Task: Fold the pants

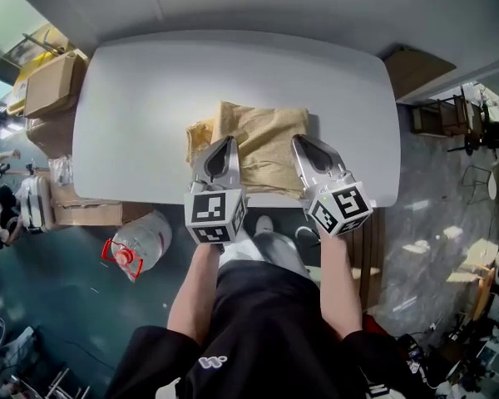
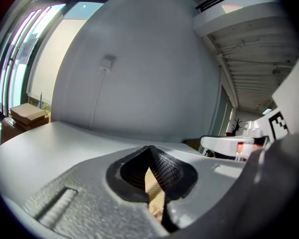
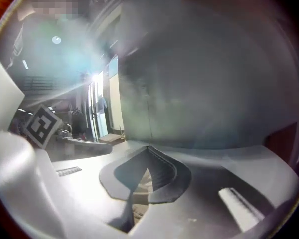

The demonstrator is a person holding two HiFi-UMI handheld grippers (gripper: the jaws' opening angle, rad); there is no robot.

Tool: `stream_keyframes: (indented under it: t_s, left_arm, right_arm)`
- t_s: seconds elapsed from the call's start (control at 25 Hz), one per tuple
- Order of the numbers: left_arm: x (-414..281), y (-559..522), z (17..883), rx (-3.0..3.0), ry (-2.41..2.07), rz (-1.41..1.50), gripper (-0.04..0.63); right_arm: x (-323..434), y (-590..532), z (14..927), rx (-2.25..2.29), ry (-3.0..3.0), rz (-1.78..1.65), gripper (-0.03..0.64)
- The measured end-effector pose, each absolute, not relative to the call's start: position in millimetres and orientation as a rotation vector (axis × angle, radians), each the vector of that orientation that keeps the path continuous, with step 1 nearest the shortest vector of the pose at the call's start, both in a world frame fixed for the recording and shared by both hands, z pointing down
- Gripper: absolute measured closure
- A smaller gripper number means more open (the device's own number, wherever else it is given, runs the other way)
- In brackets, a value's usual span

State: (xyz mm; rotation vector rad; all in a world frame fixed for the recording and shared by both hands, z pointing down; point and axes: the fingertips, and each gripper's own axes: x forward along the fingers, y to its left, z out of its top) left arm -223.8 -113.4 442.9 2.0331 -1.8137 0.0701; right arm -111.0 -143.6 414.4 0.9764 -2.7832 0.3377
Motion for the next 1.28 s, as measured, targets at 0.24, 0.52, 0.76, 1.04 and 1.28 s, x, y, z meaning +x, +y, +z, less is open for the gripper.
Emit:
stream_keyframes:
  t_s: [0.24, 0.52, 0.76, 1.04, 1.28]
  left_arm:
    - [-214.4, -88.0, 421.6, 2.032, -1.858, 0.015, 0.594]
    - [-197.7, -69.9, 364.1, 2.120, -1.942, -0.078, 0.594]
    - [-173.5, -65.3, 318.4, 2.208, -1.968, -0.155, 0.594]
    - [-161.7, -75.3, 280.0, 2.318, -2.018, -0.208, 0.594]
    - [-162.9, -88.7, 276.6, 2.331, -2.043, -0.167, 0.594]
  right_arm:
    - [-88.7, -135.3, 389.1, 1.160, -2.788, 0.287, 0.611]
    - [-47.9, -109.0, 319.9, 1.281, -2.871, 0.033, 0.611]
    - [-15.7, -101.1, 289.8, 1.395, -2.898, -0.036, 0.611]
    - [-11.8, -101.9, 270.3, 1.375, -2.923, -0.114, 0.611]
    - [-6.8, -119.3, 263.5, 1.375, -2.917, -0.127, 0.611]
